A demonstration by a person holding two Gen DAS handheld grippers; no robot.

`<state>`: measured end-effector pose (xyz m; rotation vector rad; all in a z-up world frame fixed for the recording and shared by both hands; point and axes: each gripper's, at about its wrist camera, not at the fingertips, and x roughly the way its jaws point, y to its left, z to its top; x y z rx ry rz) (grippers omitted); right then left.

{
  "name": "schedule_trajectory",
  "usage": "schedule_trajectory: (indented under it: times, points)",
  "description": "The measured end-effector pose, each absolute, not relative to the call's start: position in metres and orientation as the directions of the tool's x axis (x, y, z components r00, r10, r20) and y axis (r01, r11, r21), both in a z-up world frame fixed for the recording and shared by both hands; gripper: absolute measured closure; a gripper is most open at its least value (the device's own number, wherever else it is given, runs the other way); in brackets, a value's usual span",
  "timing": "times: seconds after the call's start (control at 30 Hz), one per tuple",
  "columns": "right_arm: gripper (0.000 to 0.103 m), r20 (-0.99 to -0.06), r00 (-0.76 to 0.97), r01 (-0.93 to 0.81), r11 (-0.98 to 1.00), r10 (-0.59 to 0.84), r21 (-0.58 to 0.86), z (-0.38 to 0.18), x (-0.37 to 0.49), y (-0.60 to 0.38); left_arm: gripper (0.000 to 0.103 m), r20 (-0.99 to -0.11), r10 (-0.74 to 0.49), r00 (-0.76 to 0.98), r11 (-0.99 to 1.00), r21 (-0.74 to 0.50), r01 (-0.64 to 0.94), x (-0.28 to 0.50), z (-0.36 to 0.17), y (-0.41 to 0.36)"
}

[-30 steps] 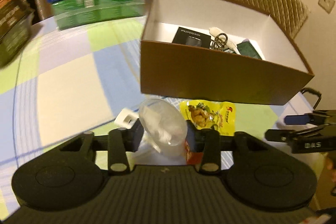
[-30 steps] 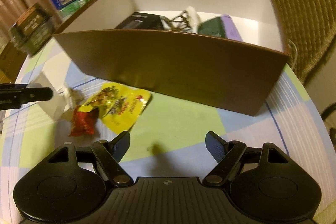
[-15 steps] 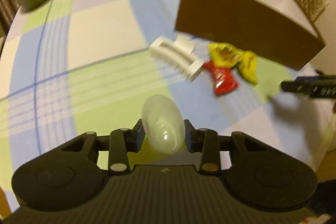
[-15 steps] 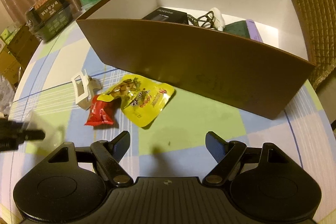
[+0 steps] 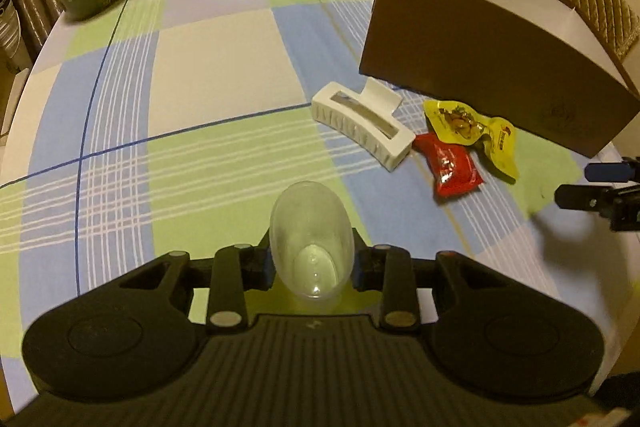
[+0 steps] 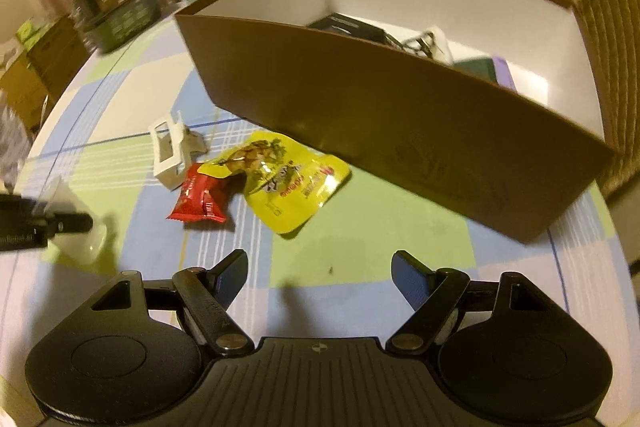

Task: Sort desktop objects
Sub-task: 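Hold the cup with the left gripper while the right grasps the yellow snack bag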

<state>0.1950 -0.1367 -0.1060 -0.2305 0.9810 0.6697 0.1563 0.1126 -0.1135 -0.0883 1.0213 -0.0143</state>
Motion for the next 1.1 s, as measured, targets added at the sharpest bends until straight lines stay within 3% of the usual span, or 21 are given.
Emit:
schedule_trajectory:
  times: [0.2,0.33,0.47,0.8,0.93,1.1]
  points:
    - [0.027,-0.764,0.458,-0.763,0.642,0.454,-0.075,-0.106,0.186,-0.113,0.074,-0.847,-0.032,0.530,0.996,-0.074,-0.058,0.152,-0.102,0.124]
    - [0.045,-0.731,0.503,-0.826,0.506,0.461,-0.249,-0.118,0.175,-0.090,0.074,-0.847,-0.012,0.531,0.992,-0.076,-0.099,0.147,-0.099,0.136]
    - [0.052,-0.721,0.513,-0.845,0.421,0.466,-0.330,-0.135,0.174,-0.072,0.074,-0.850,0.010,0.526,0.988,-0.072,-0.135,0.143,-0.098,0.145]
    - [0.057,-0.695,0.535,-0.839,0.395,0.480,-0.374,-0.163,0.189,-0.045,0.074,-0.854,0.016,0.520,0.988,-0.067,-0.141,0.147,-0.096,0.147]
    - [0.073,-0.701,0.513,-0.847,0.428,0.495,-0.317,-0.165,0.198,-0.045,0.074,-0.853,0.016,0.522,0.989,-0.063,-0.134,0.148,-0.094,0.145]
    - [0.076,-0.703,0.499,-0.846,0.461,0.506,-0.268,-0.158,0.201,-0.052,0.074,-0.854,0.017,0.520,0.990,-0.058,-0.128,0.149,-0.094,0.143]
